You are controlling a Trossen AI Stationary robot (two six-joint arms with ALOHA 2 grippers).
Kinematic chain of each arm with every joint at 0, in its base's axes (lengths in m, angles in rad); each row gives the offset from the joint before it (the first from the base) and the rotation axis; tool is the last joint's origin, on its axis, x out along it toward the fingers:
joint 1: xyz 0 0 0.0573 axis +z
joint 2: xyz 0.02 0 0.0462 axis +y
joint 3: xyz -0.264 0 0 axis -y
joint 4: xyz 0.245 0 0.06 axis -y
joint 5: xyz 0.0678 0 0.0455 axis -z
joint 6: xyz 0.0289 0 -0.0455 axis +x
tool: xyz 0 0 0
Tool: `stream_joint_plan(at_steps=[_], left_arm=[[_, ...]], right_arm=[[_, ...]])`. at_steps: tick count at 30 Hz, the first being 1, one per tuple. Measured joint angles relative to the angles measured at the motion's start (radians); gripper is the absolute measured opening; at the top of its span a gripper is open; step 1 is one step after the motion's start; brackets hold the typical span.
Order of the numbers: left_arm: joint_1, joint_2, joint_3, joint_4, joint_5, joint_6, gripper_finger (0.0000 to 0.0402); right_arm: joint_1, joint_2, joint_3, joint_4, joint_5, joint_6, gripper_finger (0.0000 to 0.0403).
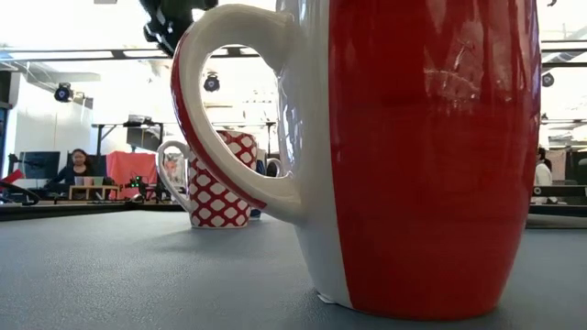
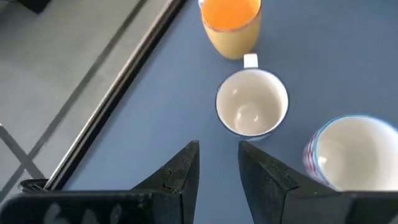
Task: Place coffee mugs
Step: Adjust the blue cup
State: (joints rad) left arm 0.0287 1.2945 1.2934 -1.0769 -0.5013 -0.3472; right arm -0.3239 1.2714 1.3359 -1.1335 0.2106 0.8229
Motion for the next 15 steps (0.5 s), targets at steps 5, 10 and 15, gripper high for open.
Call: stream_joint_plan(at_steps=[5, 10, 15], left_arm=[[0.053, 0.055, 0.000, 0.010, 0.110, 0.191, 0.0094], [0.087, 0.129, 0.000, 0.063, 0.278, 0.493, 0.0094], [0.103, 0.219, 0.000, 0.130, 0.387, 0.637, 0.0094]], right_arm=[[0.071, 0.001, -0.015, 0.026, 0.002, 0.055, 0.0076], [0.138, 0.001, -0.029, 0.065, 0.025, 0.082, 0.0083], [0.185, 0.001, -0.029, 0.073, 0.031, 0.111, 0.0084]])
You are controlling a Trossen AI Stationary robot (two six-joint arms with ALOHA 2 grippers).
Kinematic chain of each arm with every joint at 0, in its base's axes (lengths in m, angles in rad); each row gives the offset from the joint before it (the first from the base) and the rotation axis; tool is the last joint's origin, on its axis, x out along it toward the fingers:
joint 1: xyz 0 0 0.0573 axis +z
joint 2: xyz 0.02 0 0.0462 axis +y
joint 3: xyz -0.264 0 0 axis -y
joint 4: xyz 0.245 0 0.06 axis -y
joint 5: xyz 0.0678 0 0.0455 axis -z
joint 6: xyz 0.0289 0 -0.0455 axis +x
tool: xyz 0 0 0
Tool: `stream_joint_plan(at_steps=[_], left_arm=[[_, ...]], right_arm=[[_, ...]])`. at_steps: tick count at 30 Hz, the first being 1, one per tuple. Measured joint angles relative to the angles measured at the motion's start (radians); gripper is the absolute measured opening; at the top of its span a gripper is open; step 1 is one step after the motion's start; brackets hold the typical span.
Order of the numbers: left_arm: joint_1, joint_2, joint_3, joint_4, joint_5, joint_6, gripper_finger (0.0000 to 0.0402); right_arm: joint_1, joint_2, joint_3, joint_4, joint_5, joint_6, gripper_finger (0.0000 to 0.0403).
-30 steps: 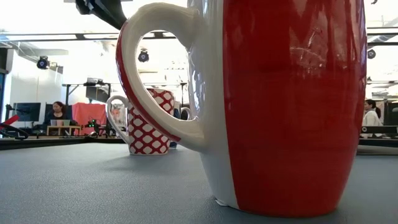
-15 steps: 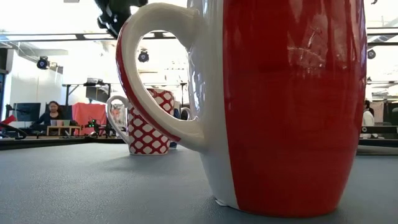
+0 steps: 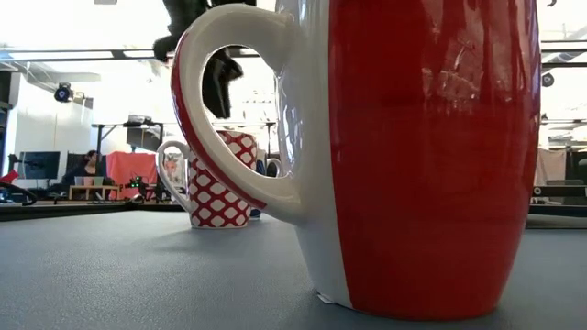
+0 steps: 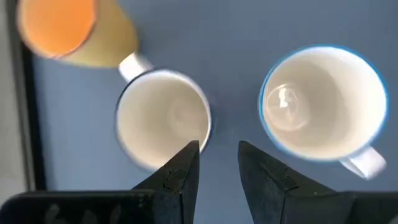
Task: Place coffee mugs
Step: Adjust the blue cup
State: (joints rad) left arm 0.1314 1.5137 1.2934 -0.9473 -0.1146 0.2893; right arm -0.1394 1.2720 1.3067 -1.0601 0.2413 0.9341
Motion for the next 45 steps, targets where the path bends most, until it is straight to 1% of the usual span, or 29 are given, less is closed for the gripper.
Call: stream_joint_plan(at_steps=[5, 10, 16, 21, 23, 27, 36, 40, 45], left_arm=[[0.016, 0.080, 0.000, 0.024, 0.003, 0.016, 0.0094], [0.029, 0.119, 0.000, 0.036, 0.004, 0.007, 0.0094], [0.054, 0.119, 0.000, 0.085, 0.012, -0.017, 0.0094], [0.070, 0.118, -0.003, 0.085, 0.111, -0.056, 0.0094], [0.069, 0.118, -0.008, 0.085, 0.133, -0.060, 0.0094], [0.072, 0.118, -0.028, 0.108, 0.132, -0.063, 0.0094], [0.085, 0.118, -0.139, 0.251, 0.127, -0.123, 0.0093], [0.085, 0.118, -0.151, 0.293, 0.126, -0.141, 0.0077], [0.085, 0.118, -0.149, 0.328, 0.126, -0.150, 0.0028]], right_arm=[[0.038, 0.000, 0.000, 0.000, 0.032, 0.035, 0.0079], [0.056, 0.000, 0.000, 0.000, 0.048, 0.036, 0.0084], [0.057, 0.000, 0.000, 0.000, 0.050, 0.035, 0.0081], [0.057, 0.000, -0.002, 0.000, 0.050, 0.034, 0.0081], [0.057, 0.000, -0.003, -0.001, 0.050, 0.032, 0.0083], [0.057, 0.000, -0.003, -0.001, 0.053, 0.031, 0.0084], [0.057, 0.000, -0.004, 0.000, 0.073, 0.032, 0.0078], [0.057, 0.000, -0.004, 0.000, 0.074, 0.033, 0.0077], [0.057, 0.000, -0.004, 0.001, 0.074, 0.032, 0.0077]])
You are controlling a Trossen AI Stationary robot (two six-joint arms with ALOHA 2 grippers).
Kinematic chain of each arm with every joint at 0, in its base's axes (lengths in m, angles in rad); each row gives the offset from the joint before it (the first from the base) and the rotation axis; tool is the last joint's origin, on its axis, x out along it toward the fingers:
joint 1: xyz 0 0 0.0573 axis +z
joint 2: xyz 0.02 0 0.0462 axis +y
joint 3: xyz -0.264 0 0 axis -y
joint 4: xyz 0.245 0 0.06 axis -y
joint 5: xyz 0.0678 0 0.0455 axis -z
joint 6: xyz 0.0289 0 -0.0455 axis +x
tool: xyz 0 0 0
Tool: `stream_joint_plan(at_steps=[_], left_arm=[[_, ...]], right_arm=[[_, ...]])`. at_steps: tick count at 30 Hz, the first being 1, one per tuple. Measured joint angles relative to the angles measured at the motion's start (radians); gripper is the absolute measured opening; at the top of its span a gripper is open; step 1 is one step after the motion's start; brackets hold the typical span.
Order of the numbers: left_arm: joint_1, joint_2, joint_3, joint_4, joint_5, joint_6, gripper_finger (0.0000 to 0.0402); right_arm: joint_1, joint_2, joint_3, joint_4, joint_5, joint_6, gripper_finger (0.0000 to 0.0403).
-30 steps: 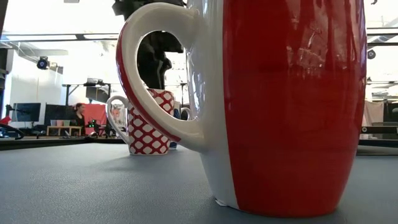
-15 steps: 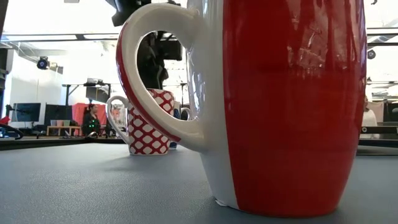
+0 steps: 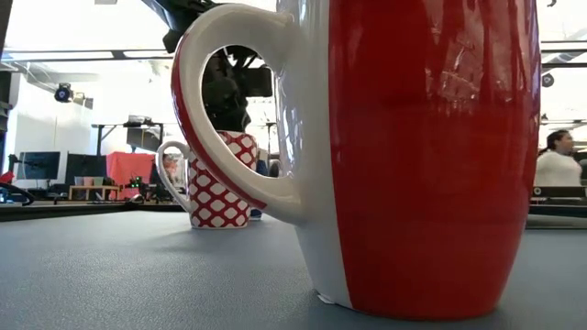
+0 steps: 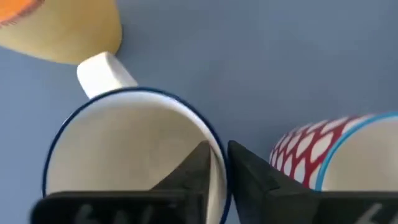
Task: Place coffee mugs
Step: Adjust the blue cup
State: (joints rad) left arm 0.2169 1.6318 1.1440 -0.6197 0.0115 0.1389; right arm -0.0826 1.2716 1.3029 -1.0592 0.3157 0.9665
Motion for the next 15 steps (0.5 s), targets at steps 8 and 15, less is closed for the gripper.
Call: stream_joint_plan(at_steps=[8, 15], left_arm=[[0.000, 0.002, 0.004, 0.076, 0.002, -0.060, 0.0013], [0.000, 0.002, 0.004, 0.131, 0.001, -0.126, 0.0010]], right_arm=[[0.000, 0.000, 0.000, 0.003, 0.000, 0.002, 0.0077], [0.000, 0.000, 0.000, 0.050, 0.000, -0.003, 0.0077]])
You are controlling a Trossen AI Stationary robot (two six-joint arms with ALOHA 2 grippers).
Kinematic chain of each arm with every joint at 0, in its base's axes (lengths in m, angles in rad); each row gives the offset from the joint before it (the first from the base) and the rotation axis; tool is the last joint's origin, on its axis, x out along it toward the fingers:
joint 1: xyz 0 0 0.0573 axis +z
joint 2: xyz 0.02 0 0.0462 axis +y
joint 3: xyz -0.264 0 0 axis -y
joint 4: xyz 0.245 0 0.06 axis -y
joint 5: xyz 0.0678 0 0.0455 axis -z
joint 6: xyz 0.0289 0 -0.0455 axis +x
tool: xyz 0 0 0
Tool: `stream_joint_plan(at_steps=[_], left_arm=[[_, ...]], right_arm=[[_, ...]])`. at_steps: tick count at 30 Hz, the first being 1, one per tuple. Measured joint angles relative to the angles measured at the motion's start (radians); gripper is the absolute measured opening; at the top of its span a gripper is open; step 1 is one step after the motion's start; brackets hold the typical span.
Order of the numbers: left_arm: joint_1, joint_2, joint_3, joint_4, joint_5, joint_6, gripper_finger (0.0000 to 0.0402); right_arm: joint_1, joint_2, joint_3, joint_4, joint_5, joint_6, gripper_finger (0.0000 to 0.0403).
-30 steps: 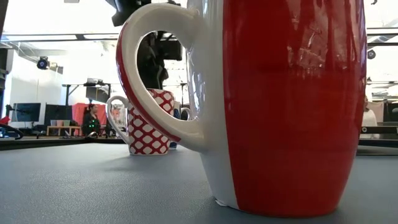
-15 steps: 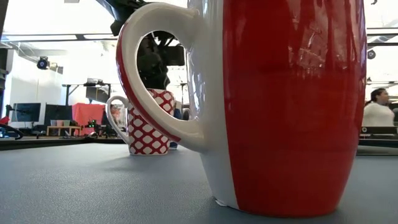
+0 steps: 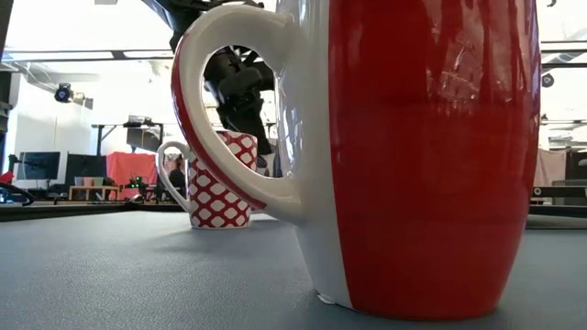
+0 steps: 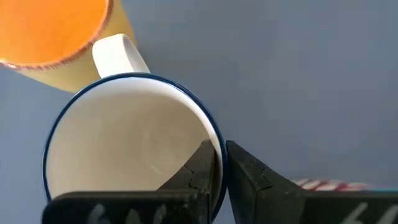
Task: Place coffee mugs
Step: Adjust the blue cup
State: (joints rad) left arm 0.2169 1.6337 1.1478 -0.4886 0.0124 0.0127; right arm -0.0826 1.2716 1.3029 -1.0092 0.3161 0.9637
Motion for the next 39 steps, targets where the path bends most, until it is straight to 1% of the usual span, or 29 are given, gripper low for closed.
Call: stream_joint_plan(at_steps=[9, 15, 24, 32, 39], left_arm=[[-0.003, 0.004, 0.001, 0.008, -0.002, -0.049, 0.0012], [-0.010, 0.004, 0.001, 0.025, -0.001, -0.073, 0.0013], [-0.021, 0.052, 0.006, 0.049, 0.005, -0.073, 0.0013], [-0.047, 0.055, 0.004, 0.107, 0.028, -0.075, 0.0014], [-0.060, 0.055, 0.003, 0.113, 0.031, -0.079, 0.0017]], right_arm=[[0.000, 0.009, 0.000, 0.049, 0.000, -0.006, 0.0077], [0.000, 0.059, 0.000, 0.063, -0.001, -0.013, 0.0077], [0.000, 0.136, 0.000, 0.065, -0.009, -0.033, 0.0077], [-0.001, 0.139, 0.000, 0.070, -0.009, -0.034, 0.0077], [-0.001, 0.138, 0.000, 0.072, -0.009, -0.041, 0.0077]])
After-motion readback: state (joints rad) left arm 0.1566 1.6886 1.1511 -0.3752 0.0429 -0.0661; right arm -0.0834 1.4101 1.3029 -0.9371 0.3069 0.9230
